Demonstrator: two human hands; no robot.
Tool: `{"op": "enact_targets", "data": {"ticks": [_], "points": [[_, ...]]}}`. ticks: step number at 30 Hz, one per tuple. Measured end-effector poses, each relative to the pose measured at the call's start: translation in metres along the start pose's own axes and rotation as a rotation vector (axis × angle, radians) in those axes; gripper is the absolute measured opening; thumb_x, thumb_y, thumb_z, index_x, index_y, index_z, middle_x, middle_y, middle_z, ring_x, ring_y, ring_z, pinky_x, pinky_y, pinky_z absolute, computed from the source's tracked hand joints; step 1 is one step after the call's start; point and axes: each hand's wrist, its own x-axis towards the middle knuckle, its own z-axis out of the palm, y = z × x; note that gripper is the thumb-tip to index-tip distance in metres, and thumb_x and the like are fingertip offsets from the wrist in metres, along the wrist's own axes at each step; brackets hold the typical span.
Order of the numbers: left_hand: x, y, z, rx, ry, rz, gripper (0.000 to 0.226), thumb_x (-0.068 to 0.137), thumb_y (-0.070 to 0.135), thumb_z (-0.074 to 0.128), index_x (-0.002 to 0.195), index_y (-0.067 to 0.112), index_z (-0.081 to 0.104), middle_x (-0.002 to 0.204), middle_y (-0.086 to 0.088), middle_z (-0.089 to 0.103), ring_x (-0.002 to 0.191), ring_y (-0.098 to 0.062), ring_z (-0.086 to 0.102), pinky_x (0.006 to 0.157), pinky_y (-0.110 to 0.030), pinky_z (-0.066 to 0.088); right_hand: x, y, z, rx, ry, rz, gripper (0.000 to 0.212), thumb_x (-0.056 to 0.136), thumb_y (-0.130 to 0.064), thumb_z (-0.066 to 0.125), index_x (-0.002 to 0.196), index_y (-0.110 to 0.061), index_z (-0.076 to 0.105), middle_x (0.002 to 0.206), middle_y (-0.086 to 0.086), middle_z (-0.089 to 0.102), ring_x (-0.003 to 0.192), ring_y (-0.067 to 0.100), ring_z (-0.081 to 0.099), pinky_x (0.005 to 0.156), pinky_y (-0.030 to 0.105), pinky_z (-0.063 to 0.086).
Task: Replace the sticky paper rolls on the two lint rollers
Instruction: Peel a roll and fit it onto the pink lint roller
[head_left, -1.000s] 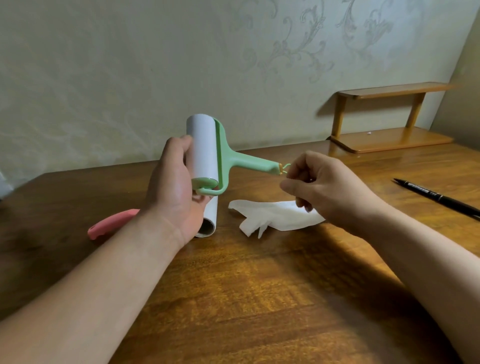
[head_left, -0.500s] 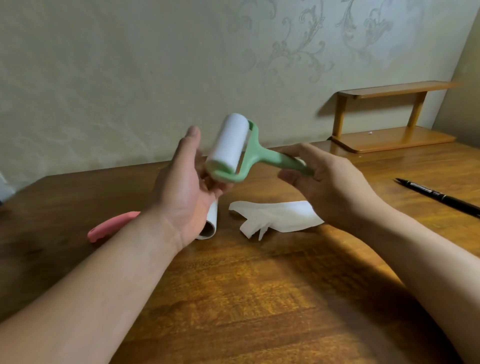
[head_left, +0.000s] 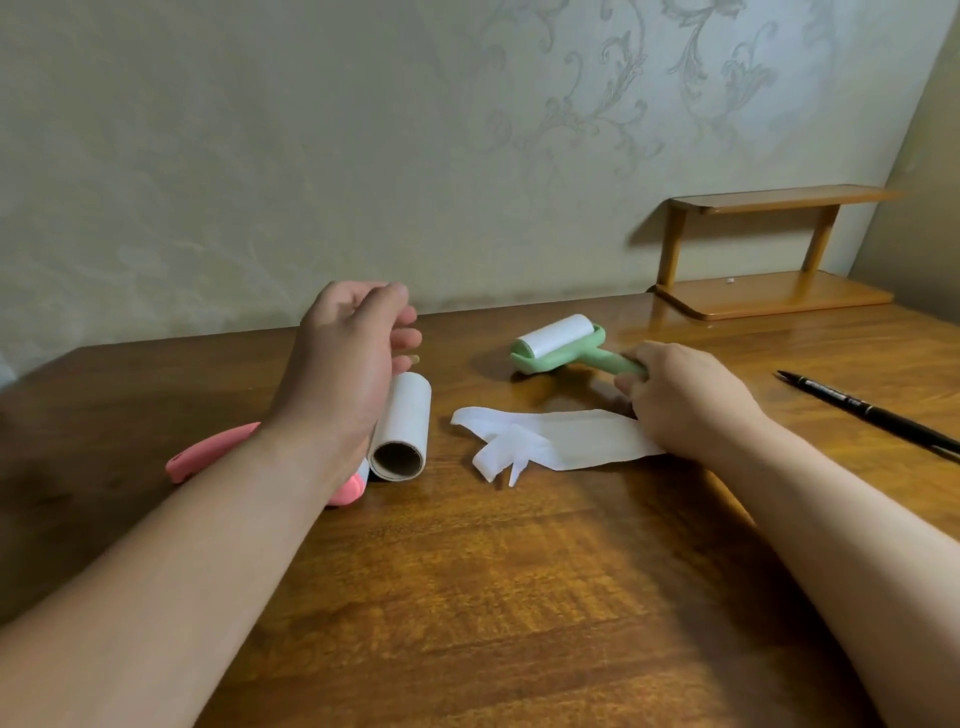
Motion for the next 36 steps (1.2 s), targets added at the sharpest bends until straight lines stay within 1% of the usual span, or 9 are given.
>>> {"op": "enact_targets", "data": {"ticks": [4, 8, 13, 17, 23, 26, 30, 33, 36], "points": [[0.011, 0.006, -0.018, 0.446, -0.171, 0.123, 0.013, 0.108, 0.041, 0.061, 0.109, 0.032, 0.07, 0.109, 0.01, 0.074, 0.101, -0.009, 0.07, 0.084, -0.033, 0.054, 0.0, 0.003, -0.003, -0.037, 0.008, 0.042, 0.04, 0.108, -0.041, 0.06, 0.146, -0.03, 0.06, 0.118, 0.004, 0.067, 0.107, 0.031, 0.063, 0.099, 0.058, 0.055], [0.02, 0.006, -0.033, 0.864, -0.221, 0.162, 0.019, 0.109, 0.048, 0.06, 0.104, 0.032, 0.069, 0.111, 0.016, 0.064, 0.105, -0.004, 0.059, 0.072, -0.024, 0.039, -0.003, 0.002, -0.007, -0.043, 0.17, 0.038, 0.044, 0.105, -0.045, 0.062, 0.145, -0.027, 0.06, 0.137, 0.014, 0.067, 0.125, 0.041, 0.057, 0.105, 0.064, 0.045], [0.014, -0.006, -0.025, 1.361, -0.299, 0.117, 0.077, 0.097, 0.087, 0.043, 0.118, 0.021, 0.076, 0.149, -0.008, 0.057, 0.15, -0.033, 0.041, 0.12, -0.057, 0.034, -0.028, -0.031, -0.016, 0.149, 0.396, -0.246, 0.025, 0.106, -0.03, 0.06, 0.126, -0.019, 0.072, 0.122, 0.01, 0.075, 0.115, 0.036, 0.062, 0.097, 0.057, 0.048], [0.006, -0.017, -0.015, 1.498, -0.393, 0.032, 0.104, 0.085, 0.102, 0.037, 0.133, 0.015, 0.069, 0.157, -0.013, 0.053, 0.149, -0.035, 0.037, 0.119, -0.06, 0.029, -0.045, -0.075, -0.021, 0.29, 0.265, -0.445, 0.016, 0.106, -0.031, 0.064, 0.115, -0.024, 0.075, 0.113, -0.004, 0.075, 0.107, 0.021, 0.067, 0.095, 0.049, 0.055], [0.0, -0.016, -0.002, 1.308, -0.371, 0.149, 0.055, 0.096, 0.056, 0.058, 0.139, 0.022, 0.055, 0.148, -0.013, 0.061, 0.147, -0.034, 0.053, 0.134, -0.06, 0.007, -0.034, -0.106, -0.035, 0.401, 0.142, -0.454, 0.019, 0.105, -0.038, 0.064, 0.117, -0.028, 0.075, 0.107, -0.017, 0.073, 0.099, 0.003, 0.067, 0.078, 0.015, 0.047], [0.005, -0.008, -0.007, 0.752, -0.206, 0.271, 0.039, 0.1, 0.047, 0.063, 0.135, 0.038, 0.047, 0.115, 0.013, 0.069, 0.105, -0.023, 0.072, 0.099, -0.048, 0.054, -0.03, -0.103, -0.023, 0.744, 0.128, -0.27, 0.02, 0.106, -0.036, 0.064, 0.121, -0.025, 0.074, 0.111, -0.01, 0.077, 0.105, 0.009, 0.071, 0.08, 0.018, 0.056], [-0.004, 0.006, -0.004, 0.029, -0.338, 0.186, 0.04, 0.102, 0.06, 0.06, 0.138, 0.044, 0.057, 0.1, 0.013, 0.073, 0.079, -0.019, 0.077, 0.063, -0.04, 0.061, -0.036, -0.097, -0.004, 1.229, -0.279, -0.226, 0.033, 0.113, -0.044, 0.053, 0.127, -0.024, 0.075, 0.122, 0.008, 0.08, 0.114, 0.024, 0.075, 0.103, 0.045, 0.059], [-0.018, 0.009, 0.002, -0.037, -0.452, 0.184, 0.046, 0.107, 0.066, 0.05, 0.142, 0.038, 0.058, 0.09, 0.001, 0.07, 0.07, -0.022, 0.071, 0.056, -0.036, 0.054, -0.041, -0.089, -0.004, 1.297, -0.38, -0.426, 0.044, 0.116, -0.047, 0.047, 0.13, -0.018, 0.075, 0.116, 0.01, 0.081, 0.109, 0.028, 0.076, 0.11, 0.059, 0.052], [-0.029, 0.01, 0.004, 0.042, -0.448, 0.259, 0.049, 0.109, 0.068, 0.039, 0.143, 0.038, 0.057, 0.088, 0.016, 0.068, 0.077, -0.003, 0.069, 0.066, -0.021, 0.056, -0.041, -0.082, -0.01, 1.362, -0.358, -0.483, 0.04, 0.112, -0.049, 0.054, 0.131, -0.021, 0.076, 0.122, 0.007, 0.082, 0.114, 0.026, 0.078, 0.103, 0.045, 0.057]]}}
